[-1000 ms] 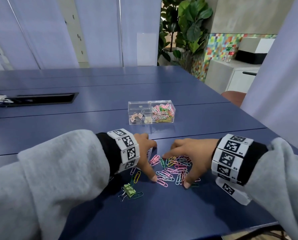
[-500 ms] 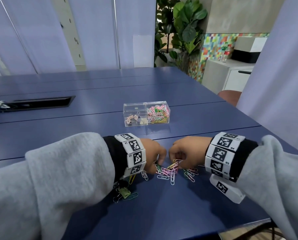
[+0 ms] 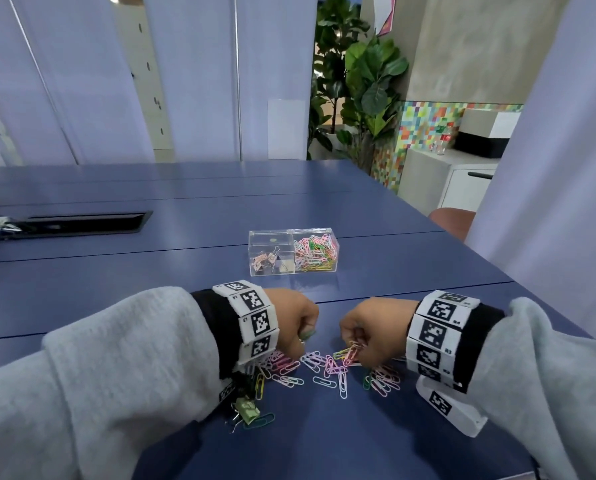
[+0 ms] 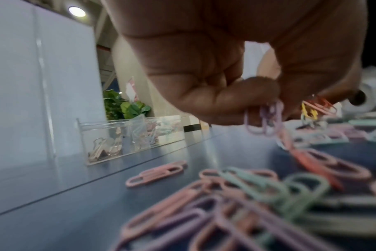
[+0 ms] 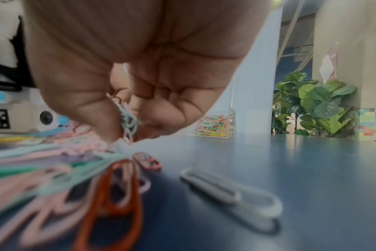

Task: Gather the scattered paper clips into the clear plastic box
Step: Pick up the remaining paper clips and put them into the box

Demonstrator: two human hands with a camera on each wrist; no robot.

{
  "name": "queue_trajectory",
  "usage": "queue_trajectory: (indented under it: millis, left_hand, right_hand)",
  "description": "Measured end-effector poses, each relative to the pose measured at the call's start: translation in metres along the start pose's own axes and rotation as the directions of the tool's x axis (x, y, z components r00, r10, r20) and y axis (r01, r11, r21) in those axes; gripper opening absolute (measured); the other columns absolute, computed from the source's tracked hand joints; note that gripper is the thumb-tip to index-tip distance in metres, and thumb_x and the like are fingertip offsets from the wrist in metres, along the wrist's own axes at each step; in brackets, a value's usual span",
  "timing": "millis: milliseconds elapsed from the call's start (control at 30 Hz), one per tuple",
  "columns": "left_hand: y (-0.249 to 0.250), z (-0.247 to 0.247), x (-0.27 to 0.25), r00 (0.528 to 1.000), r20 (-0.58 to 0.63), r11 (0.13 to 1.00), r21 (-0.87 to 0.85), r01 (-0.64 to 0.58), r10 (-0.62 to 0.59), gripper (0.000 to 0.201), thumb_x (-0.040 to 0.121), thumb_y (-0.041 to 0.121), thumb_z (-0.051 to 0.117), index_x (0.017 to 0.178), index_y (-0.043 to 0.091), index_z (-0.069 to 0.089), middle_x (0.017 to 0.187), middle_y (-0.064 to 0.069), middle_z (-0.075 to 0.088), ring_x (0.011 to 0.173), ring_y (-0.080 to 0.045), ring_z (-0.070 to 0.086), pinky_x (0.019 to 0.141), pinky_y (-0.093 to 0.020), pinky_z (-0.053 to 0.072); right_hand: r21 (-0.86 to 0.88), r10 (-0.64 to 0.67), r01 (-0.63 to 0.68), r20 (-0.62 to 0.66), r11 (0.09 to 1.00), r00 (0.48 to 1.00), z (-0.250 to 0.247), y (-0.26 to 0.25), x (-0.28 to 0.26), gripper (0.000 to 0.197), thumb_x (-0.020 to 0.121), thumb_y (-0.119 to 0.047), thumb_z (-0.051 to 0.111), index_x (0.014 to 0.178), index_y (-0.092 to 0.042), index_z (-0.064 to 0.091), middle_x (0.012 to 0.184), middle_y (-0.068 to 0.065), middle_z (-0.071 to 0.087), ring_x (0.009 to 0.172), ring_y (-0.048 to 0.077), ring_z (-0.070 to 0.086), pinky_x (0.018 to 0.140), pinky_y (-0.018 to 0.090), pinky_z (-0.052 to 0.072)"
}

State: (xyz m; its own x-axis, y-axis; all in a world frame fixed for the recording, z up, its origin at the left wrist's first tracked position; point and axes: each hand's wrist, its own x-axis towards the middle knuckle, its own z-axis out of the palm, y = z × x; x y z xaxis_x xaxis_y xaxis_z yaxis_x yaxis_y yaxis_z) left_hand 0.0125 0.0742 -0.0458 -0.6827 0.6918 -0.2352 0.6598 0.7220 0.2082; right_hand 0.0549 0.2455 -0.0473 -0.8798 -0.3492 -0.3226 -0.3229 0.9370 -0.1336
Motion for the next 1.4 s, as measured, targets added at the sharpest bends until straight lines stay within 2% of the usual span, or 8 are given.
queue_trajectory:
  millis: [267, 433, 567, 733, 900, 1067, 1233, 1400]
  left_hand:
    - [-0.052, -0.043, 0.0, 0.967, -0.197, 0.915, -0.397, 0.072, -0.162, 0.028, 0.071, -0.001, 0.062, 0.063, 0.021, 0.047, 0.042, 0.008, 0.056, 0.039, -0.006, 0.051, 0.056, -0.023, 0.045]
    - [-0.072, -0.067, 0.011, 0.937, -0.277, 0.871, -0.488, 0.055, -0.215, 0.029, 0.072, -0.005, 0.062, 0.064, 0.02, 0.049, 0.046, 0.006, 0.053, 0.04, -0.008, 0.053, 0.054, -0.022, 0.047]
    - [-0.08, -0.084, 0.031, 0.914, -0.324, 0.834, -0.551, 0.027, -0.244, 0.029, 0.073, -0.006, 0.064, 0.063, 0.018, 0.05, 0.046, 0.006, 0.052, 0.04, -0.008, 0.053, 0.052, -0.022, 0.049]
    - [-0.076, -0.097, 0.072, 0.884, -0.373, 0.817, -0.577, 0.017, -0.282, 0.026, 0.074, -0.001, 0.064, 0.064, 0.018, 0.049, 0.054, 0.001, 0.055, 0.038, -0.003, 0.056, 0.05, -0.021, 0.051]
    - [-0.066, -0.091, 0.114, 0.862, -0.372, 0.832, -0.547, 0.094, -0.343, 0.025, 0.07, 0.005, 0.067, 0.064, 0.019, 0.048, 0.061, 0.0, 0.058, 0.072, -0.029, 0.07, 0.076, -0.041, 0.059]
    - [-0.067, -0.079, 0.137, 0.858, -0.342, 0.876, -0.429, 0.221, -0.384, 0.024, 0.072, 0.014, 0.07, 0.065, 0.024, 0.049, 0.072, 0.007, 0.058, 0.078, -0.019, 0.061, 0.067, -0.026, 0.047]
    - [-0.067, -0.076, 0.134, 0.862, -0.322, 0.892, -0.364, 0.269, -0.391, 0.026, 0.075, 0.019, 0.072, 0.1, 0.021, 0.066, 0.107, 0.001, 0.068, 0.1, -0.017, 0.064, 0.082, -0.025, 0.049]
    - [-0.066, -0.081, 0.111, 0.866, -0.358, 0.921, -0.303, 0.246, -0.349, 0.026, 0.076, 0.025, 0.073, 0.101, 0.02, 0.067, 0.105, 0.002, 0.068, 0.101, -0.016, 0.064, 0.087, -0.025, 0.049]
  right_hand:
    - [0.278, 0.104, -0.036, -0.234, 0.96, 0.967, -0.072, 0.018, 0.025, 0.022, 0.076, -0.016, 0.066, 0.061, -0.026, 0.054, 0.041, -0.012, 0.054, 0.036, -0.002, 0.047, 0.048, 0.012, 0.04]
    - [0.366, 0.233, -0.096, -0.349, 0.926, 0.908, -0.106, 0.032, 0.075, 0.015, 0.074, -0.012, 0.065, 0.064, -0.019, 0.055, 0.059, 0.001, 0.059, 0.046, 0.013, 0.053, 0.056, 0.024, 0.046]
    - [0.265, 0.321, -0.234, -0.361, 0.936, 0.875, -0.113, 0.042, 0.111, 0.017, 0.076, -0.019, 0.068, 0.064, -0.02, 0.055, 0.061, -0.005, 0.055, 0.054, 0.011, 0.052, 0.062, 0.026, 0.046]
    - [0.136, 0.324, -0.296, -0.286, 0.945, 0.902, -0.104, 0.046, 0.133, 0.021, 0.08, -0.023, 0.069, 0.098, -0.014, 0.068, 0.096, 0.003, 0.067, 0.092, 0.02, 0.061, 0.073, 0.024, 0.042]
    - [0.067, 0.239, -0.229, -0.28, 0.971, 0.93, -0.092, 0.05, 0.132, 0.032, 0.082, -0.02, 0.065, 0.114, -0.019, 0.066, 0.117, 0.001, 0.066, 0.11, 0.019, 0.059, 0.089, 0.025, 0.045]
    - [0.088, 0.181, -0.161, -0.311, 0.983, 0.933, -0.091, 0.058, 0.122, 0.036, 0.08, -0.014, 0.062, 0.115, -0.02, 0.066, 0.113, -0.001, 0.069, 0.105, 0.016, 0.062, 0.084, 0.021, 0.044]
    - [0.197, 0.18, -0.111, -0.379, 0.974, 0.908, -0.087, 0.064, 0.113, 0.028, 0.078, -0.007, 0.059, 0.102, -0.018, 0.07, 0.103, 0.001, 0.071, 0.098, 0.016, 0.065, 0.082, 0.021, 0.048]
    - [0.233, 0.177, -0.082, -0.428, 0.969, 0.886, -0.081, 0.065, 0.095, 0.02, 0.082, -0.011, 0.059, 0.099, -0.016, 0.069, 0.1, 0.0, 0.07, 0.089, 0.011, 0.061, 0.079, 0.019, 0.046]
